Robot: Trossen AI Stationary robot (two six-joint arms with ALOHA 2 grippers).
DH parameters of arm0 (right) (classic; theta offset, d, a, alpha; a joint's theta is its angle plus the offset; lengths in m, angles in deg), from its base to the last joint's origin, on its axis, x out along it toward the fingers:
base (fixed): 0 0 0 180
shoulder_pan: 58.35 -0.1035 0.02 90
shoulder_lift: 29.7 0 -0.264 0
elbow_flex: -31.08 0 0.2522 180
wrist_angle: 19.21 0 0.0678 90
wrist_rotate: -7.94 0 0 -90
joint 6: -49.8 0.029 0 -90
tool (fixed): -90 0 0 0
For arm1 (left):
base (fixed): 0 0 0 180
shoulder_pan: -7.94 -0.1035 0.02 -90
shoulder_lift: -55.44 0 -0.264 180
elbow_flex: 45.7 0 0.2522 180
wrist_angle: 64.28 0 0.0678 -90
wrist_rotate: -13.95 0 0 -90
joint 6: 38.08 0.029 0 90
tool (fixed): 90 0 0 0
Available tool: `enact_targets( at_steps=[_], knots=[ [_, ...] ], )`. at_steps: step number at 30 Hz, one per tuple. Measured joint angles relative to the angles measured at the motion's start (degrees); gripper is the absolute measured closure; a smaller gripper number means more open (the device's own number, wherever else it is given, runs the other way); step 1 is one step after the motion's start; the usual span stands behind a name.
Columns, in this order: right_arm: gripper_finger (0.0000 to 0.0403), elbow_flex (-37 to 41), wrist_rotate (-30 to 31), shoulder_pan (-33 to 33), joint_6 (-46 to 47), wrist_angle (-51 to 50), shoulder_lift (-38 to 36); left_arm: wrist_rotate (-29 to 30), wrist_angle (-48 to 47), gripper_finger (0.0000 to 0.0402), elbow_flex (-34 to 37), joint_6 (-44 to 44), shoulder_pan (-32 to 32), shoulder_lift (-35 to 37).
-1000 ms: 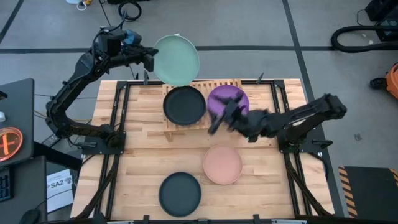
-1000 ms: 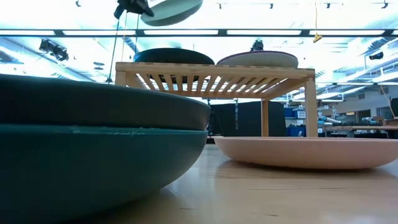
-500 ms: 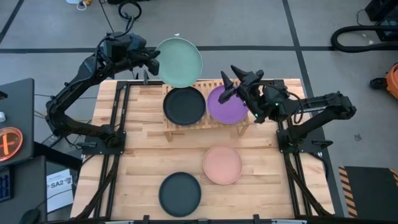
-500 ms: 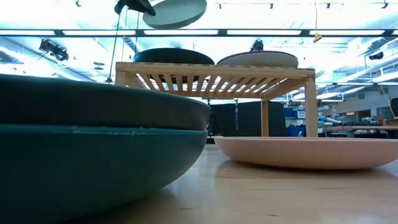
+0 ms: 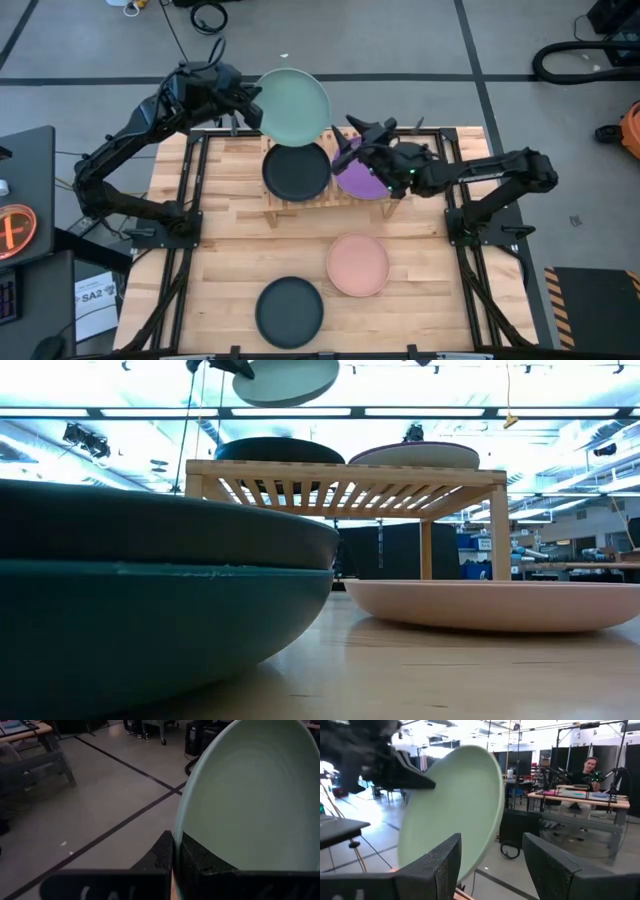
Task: Place and stack plates onto a shelf
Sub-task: Stack the green plate on top of the purple plate on the shelf
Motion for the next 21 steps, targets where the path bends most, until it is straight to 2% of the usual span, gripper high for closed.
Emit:
enact_targets(
  at_steps=[7,21],
  knots=[
    [0.0186,0.0,-0.01,1.3,0.03,1.84,3.66,0.35,0.13,0.0385,0.0,-0.09,1.96,0.0],
    [0.0186,0.0,-0.42,2.69,0.9,4.03,4.38,1.43,0.13,0.0385,0.0,-0.27,5.22,-0.02]
  ],
)
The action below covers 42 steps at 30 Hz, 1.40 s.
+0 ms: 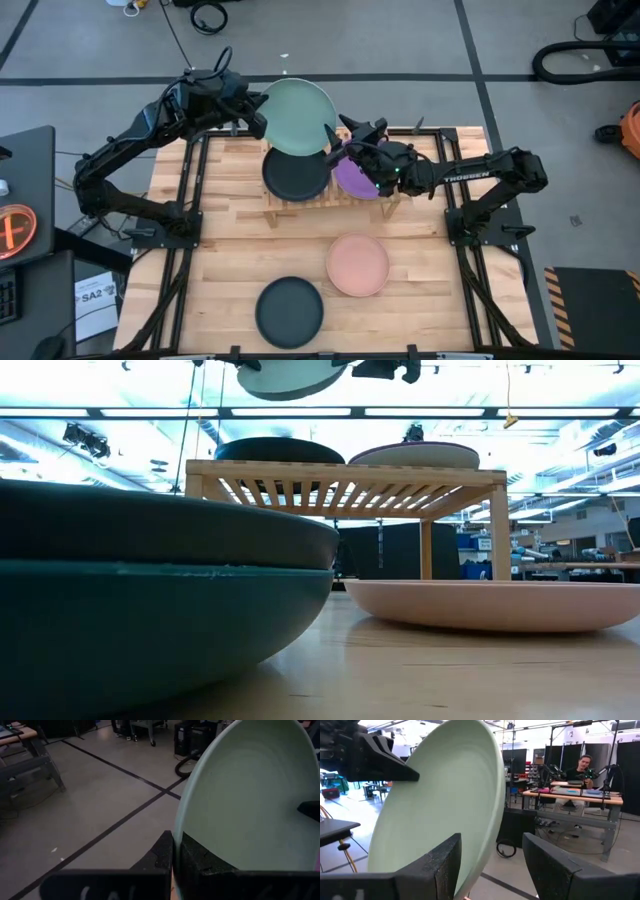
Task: Place and stack plates onto a shelf
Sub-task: Stack the green plate on top of the purple plate on the shelf
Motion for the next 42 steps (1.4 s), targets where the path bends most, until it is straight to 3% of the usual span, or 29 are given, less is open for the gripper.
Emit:
enact_targets(
  at_steps=[10,31,42],
  knots=[
    [0.0206,0.0,0.22,0.03,1.4,0.36,0.02,-0.15,-0.02,0.0385,0.0,0.02,0.47,0.0],
    [0.0366,0.0,1.39,0.3,3.61,0.76,-0.02,-0.28,-0.27,0.0376,0.0,0.23,0.47,0.0],
    [0.0382,0.0,3.4,0.5,3.34,0.71,-0.04,-0.54,-0.17,0.0374,0.0,0.17,0.47,0.0]
  ],
)
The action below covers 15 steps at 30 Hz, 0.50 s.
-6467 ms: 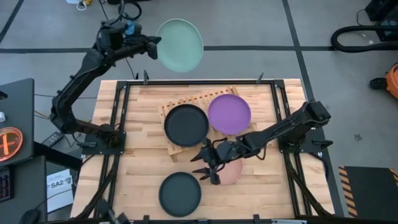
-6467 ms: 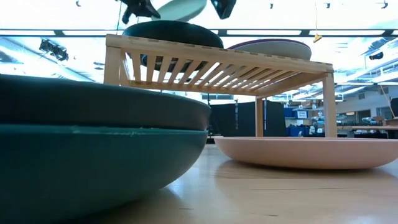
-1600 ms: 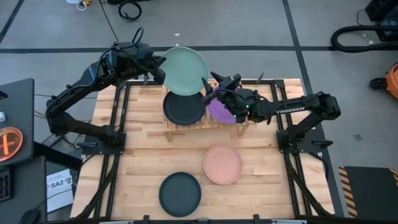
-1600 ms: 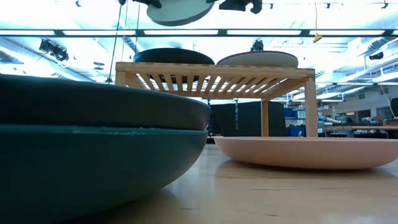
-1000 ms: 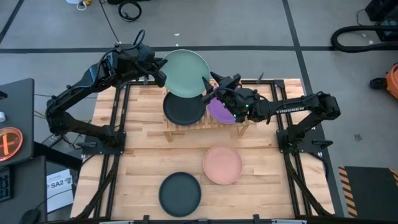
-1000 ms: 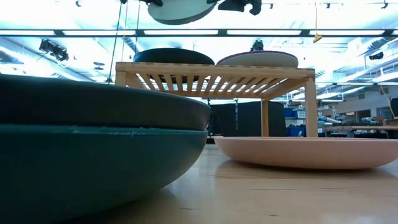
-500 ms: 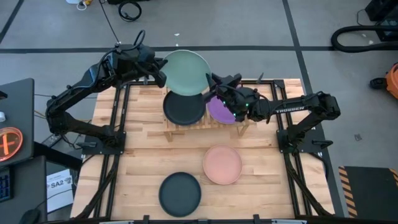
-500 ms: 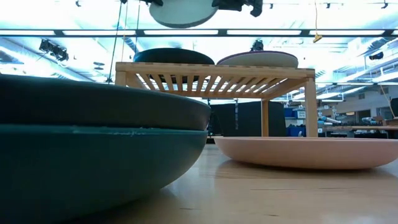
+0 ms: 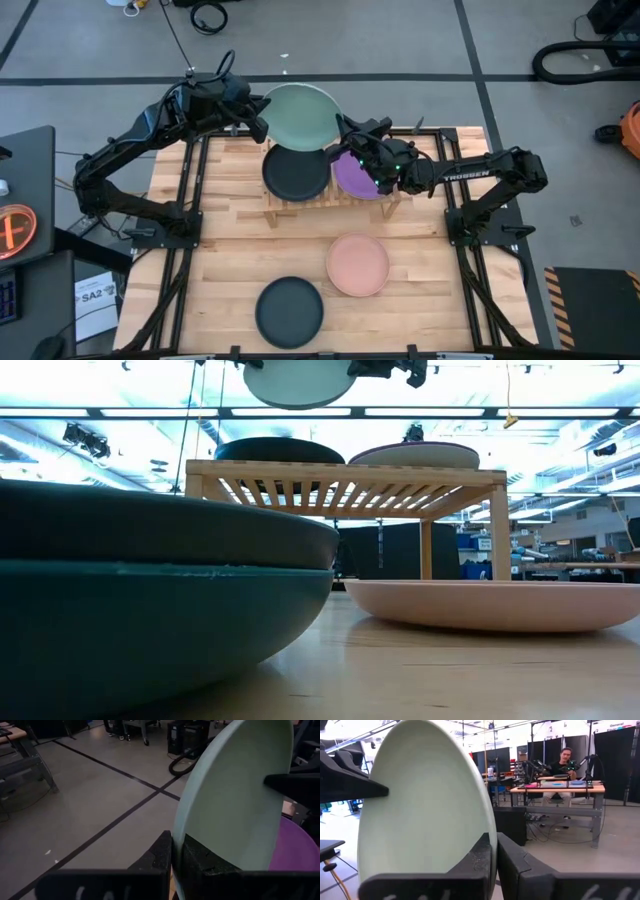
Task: Place and stack plates onto a shelf
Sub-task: Stack the green plate on top of the purple plate on the shelf
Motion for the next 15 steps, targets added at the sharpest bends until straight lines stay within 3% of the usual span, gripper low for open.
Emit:
enact_targets(
  at_steps=[6,15],
  knots=[
    [0.0383,0.0,-0.11,0.54,-0.13,0.0,0.0,-0.04,0.1,0.0367,0.0,-0.04,0.0,-0.02],
    [0.0384,0.0,-0.22,2.59,-0.33,-0.17,0.01,0.22,0.21,0.0301,0.0,-0.2,-0.02,-0.04]
  ],
)
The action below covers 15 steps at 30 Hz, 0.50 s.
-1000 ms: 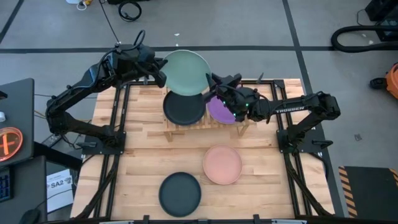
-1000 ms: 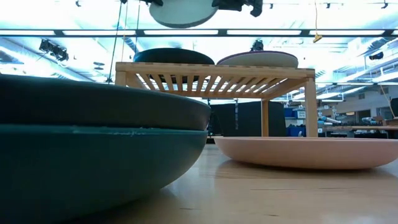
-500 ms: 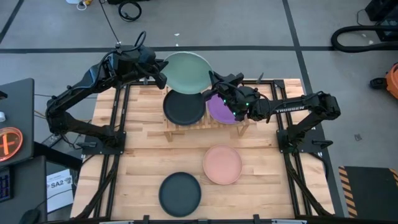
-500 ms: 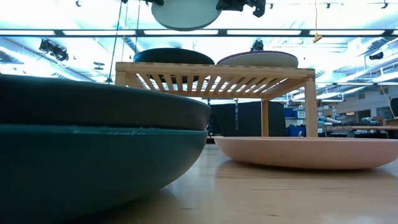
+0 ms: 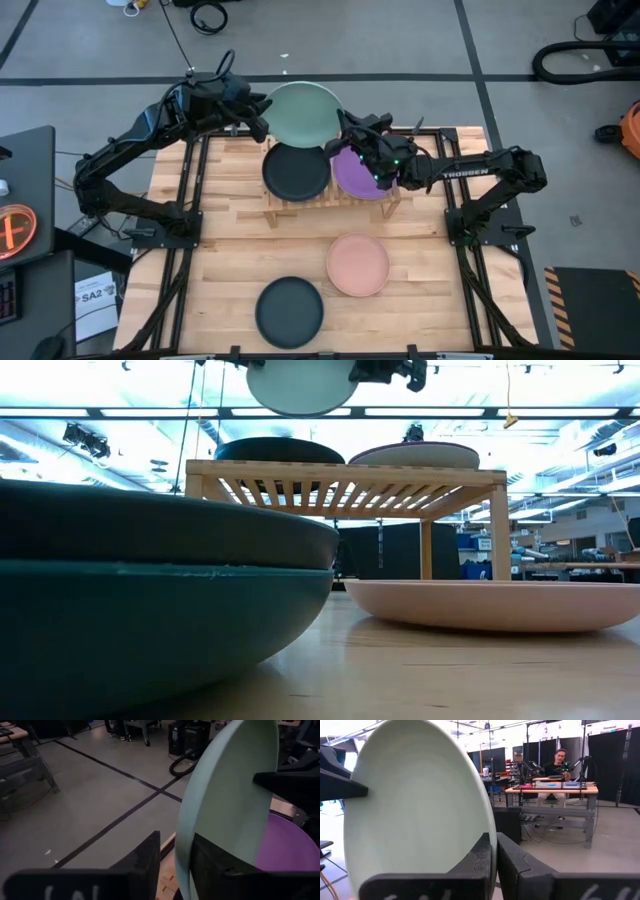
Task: Place and stack plates onto a shelf
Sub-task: Stack the green plate on top of the purple plate on the shelf
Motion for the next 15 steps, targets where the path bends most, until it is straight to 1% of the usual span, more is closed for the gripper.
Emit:
enact_targets(
  at_steps=[6,10,15],
  knots=[
    [0.0384,0.02,4.37,1.29,-2.14,-0.33,0.08,0.58,0.17,0.0276,0.0,-0.5,-0.09,0.11],
    [0.0384,0.02,7.91,1.76,-3.59,-0.11,0.08,0.5,0.07,0.0274,-0.01,-0.5,-0.07,0.11],
    [0.0384,0.02,13.26,1.86,-8.6,0.0,0.03,0.29,-0.04,0.0273,0.0,-0.5,-0.05,0.11]
  ],
)
